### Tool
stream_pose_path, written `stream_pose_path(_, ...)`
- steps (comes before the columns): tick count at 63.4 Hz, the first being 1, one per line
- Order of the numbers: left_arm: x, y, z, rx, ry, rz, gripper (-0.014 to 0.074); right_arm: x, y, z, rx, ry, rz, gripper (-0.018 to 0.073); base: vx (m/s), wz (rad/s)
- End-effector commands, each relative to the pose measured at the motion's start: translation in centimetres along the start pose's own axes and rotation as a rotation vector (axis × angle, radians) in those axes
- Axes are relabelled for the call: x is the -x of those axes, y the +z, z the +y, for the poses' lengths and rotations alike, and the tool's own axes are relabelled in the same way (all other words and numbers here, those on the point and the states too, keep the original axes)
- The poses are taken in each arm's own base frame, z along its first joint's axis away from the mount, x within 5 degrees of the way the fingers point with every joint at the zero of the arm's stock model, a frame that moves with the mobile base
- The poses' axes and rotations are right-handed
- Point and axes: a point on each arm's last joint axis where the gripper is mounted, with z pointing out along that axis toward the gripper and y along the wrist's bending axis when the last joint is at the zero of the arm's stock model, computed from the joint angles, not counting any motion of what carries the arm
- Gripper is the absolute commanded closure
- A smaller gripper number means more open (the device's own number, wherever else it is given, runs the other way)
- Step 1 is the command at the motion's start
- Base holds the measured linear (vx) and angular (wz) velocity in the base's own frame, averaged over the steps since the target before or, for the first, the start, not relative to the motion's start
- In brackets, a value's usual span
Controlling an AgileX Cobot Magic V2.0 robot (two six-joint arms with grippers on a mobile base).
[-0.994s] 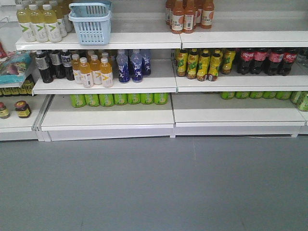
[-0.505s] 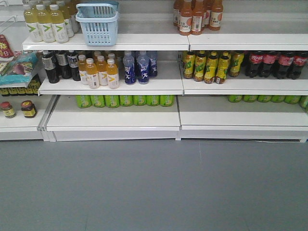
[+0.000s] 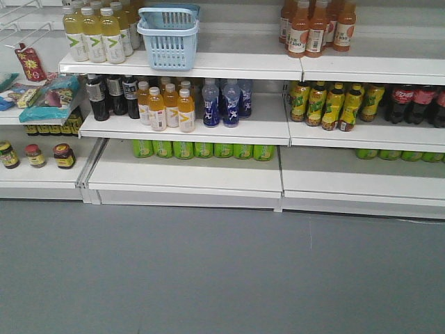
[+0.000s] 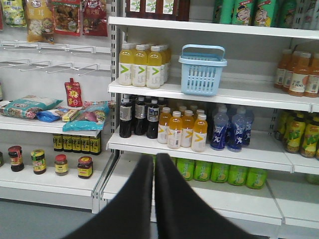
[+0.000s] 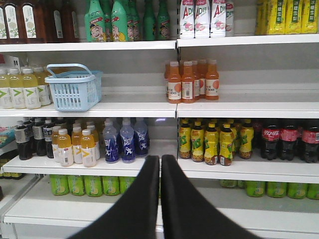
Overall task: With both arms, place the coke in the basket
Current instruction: 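Drive the base toward the shelf holding the light-blue basket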
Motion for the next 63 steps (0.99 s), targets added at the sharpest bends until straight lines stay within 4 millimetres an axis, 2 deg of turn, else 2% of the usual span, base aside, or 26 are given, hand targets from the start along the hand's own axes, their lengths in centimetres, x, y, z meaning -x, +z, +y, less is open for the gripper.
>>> stream_pose_path(1,0.41,-0.15,-0.23,-0.031,-0.012,-0.069,0.0603,0.31,-0.1,0.05,0.005,-0.012,-0.078,0.0564,0.1,0.11)
stream_pose_path(63,0.41,-0.15,-0.23,-0.031,-0.012,-0.069,0.0603,0.3,-0.1,0.05,0.005,-0.012,-0.076,0.0564,0.14,-0.02)
